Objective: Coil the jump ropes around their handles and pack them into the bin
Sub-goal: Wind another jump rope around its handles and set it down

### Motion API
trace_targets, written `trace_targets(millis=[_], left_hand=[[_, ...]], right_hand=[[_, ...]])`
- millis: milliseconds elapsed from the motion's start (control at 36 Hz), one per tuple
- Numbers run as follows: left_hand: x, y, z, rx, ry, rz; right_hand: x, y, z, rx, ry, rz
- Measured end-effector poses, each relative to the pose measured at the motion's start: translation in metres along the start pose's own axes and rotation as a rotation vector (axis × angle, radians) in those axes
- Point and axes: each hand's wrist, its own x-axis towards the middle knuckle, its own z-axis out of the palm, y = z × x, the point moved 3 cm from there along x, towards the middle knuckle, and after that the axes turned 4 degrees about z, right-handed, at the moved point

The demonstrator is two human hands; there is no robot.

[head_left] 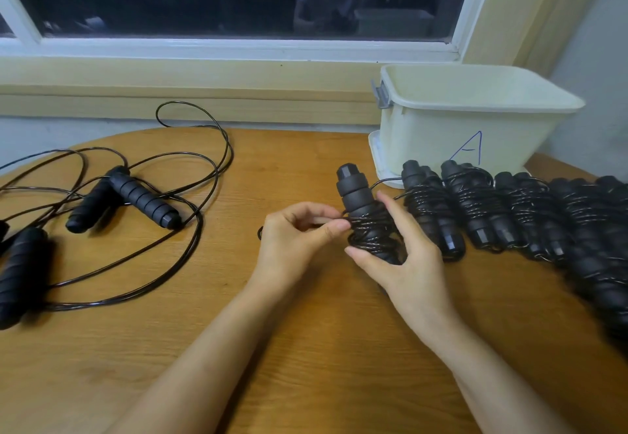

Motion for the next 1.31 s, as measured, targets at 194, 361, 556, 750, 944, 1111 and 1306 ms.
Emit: trace_targets(millis=[194,361,556,750,944,1111,1306], left_hand=[[0.004,-0.002,-0.002,-0.156,-0.092,-0.072],[0.002,-0.001,-0.001,-0.120,-0.248,-0.097],[0.002,-0.003,-0.001,-0.107,-0.164,-0.113],[0.001,-0.005,0.002,-0.068,-0.122,-0.104],[0.003,-0.004,-0.002,-0.065,-0.151,-0.101],[0.001,0.003,-0.001,-0.129,-0.184,-0.123],[0.001,0.005,-0.004,-0.112,-0.106,-0.159]], right_hand=[[-0.001,-0.007,-0.001,0.179,-0.142,0.073],[0.000,-0.003,0.000,0.196,-0.212,0.063],[-0.001,-0.001,0.003,0.044,-0.130,-0.061],[0.000,0.005,0.002,-0.007,-0.098,-0.060],[0.003,-0.001,-0.004,0.186,-0.184,0.063],[0.006,0.000,-0.008,0.292,-0.243,0.120],[0.007,0.001,-0.010,0.265,-0.239,0.144]])
